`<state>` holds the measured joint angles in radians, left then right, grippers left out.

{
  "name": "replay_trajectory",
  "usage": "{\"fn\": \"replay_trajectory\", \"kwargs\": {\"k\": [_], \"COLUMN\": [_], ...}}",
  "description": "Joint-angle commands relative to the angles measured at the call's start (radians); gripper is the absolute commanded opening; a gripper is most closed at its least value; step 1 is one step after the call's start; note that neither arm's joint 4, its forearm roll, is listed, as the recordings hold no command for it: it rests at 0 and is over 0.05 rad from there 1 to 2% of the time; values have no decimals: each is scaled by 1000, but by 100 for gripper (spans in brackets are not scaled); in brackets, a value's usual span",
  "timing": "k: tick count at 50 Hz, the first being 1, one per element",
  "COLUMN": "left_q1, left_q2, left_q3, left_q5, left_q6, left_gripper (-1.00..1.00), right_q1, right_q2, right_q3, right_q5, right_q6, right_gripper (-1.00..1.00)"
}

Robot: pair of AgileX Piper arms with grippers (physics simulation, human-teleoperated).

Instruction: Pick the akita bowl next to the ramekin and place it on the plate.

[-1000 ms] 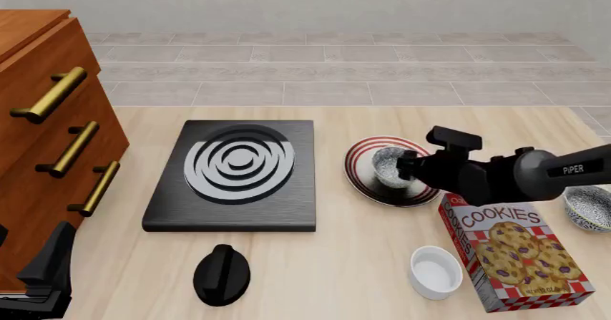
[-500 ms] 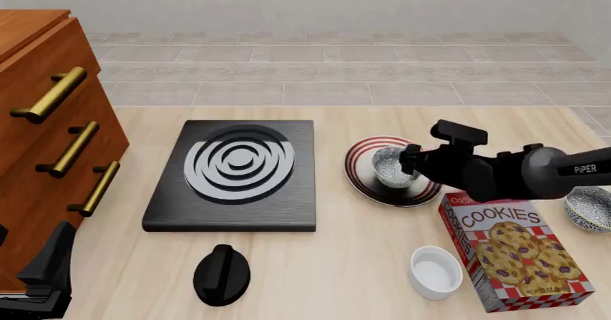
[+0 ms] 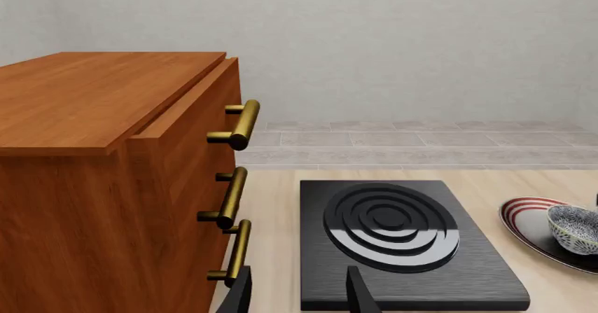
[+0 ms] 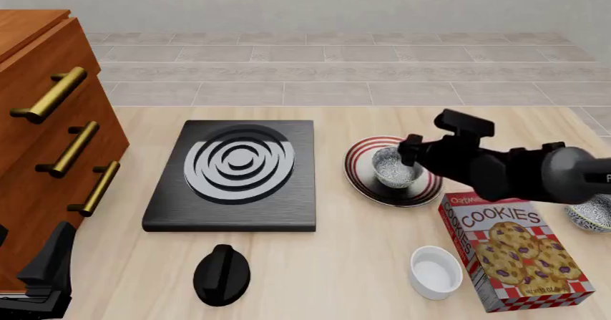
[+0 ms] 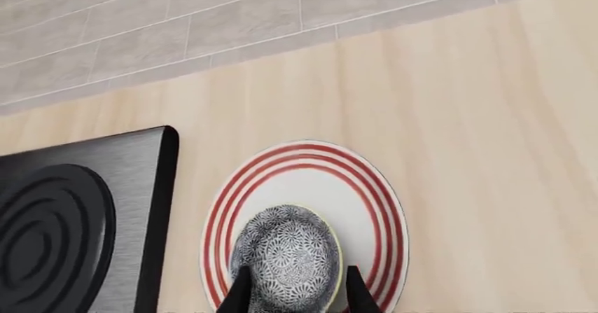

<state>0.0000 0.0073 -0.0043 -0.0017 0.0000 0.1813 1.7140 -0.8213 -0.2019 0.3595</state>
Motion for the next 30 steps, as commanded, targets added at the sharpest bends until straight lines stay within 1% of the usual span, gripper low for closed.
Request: {"fn": "replay_trajectory", "kwargs": {"k": [1,17,30], "left_q1": [0,0,0], "left_q2": [0,0,0], "left_q3": [0,0,0], "left_q5": [0,0,0], "left_q6": [0,0,0], "left_gripper": [100,100,100], "right_q1": [9,4,5], "right_q2": [-51,-118,-159], "right_q3": [11,14,38], "right_q5": [19,53,57], "right_q6": [5,3,10], "right_gripper": [100,100,100]}}
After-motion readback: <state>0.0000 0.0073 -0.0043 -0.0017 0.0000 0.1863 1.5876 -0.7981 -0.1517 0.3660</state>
